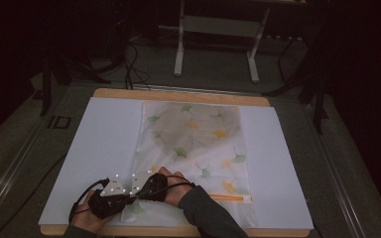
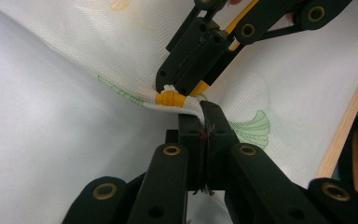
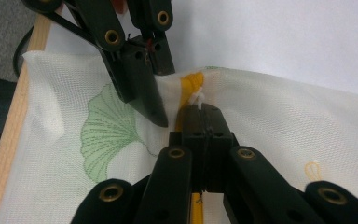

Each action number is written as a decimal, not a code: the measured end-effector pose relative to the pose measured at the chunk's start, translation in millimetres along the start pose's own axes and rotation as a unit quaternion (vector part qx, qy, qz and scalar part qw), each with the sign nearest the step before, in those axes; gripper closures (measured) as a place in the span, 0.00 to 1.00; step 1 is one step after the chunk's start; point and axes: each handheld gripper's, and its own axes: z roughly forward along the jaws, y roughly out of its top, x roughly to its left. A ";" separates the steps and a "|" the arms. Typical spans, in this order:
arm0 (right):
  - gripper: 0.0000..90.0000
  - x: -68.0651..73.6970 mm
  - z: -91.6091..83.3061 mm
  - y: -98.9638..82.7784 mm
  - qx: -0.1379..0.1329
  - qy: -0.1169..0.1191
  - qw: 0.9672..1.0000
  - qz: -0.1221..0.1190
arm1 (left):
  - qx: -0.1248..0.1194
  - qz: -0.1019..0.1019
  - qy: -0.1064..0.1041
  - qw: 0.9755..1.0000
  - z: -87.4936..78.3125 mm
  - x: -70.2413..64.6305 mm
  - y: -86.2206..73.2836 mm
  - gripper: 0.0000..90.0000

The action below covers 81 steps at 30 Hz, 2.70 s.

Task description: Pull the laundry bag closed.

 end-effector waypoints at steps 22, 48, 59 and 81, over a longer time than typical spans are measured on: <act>1.00 3.4 -9.1 -11.3 0.043 -0.013 0.999 0.003 | -0.044 -0.040 -0.027 0.998 -8.5 4.9 0.4 0.98; 1.00 7.7 -22.3 -30.1 0.081 -0.037 0.996 -0.008 | -0.065 -0.053 -0.028 0.996 -14.9 7.4 -0.6 0.98; 1.00 6.8 -34.8 -47.0 0.104 -0.055 0.993 -0.005 | -0.078 -0.060 -0.029 0.995 -19.7 9.4 -1.5 0.98; 1.00 5.5 -80.0 -99.9 0.184 -0.087 0.979 0.003 | -0.085 -0.073 -0.029 0.993 -22.3 12.4 -4.6 0.98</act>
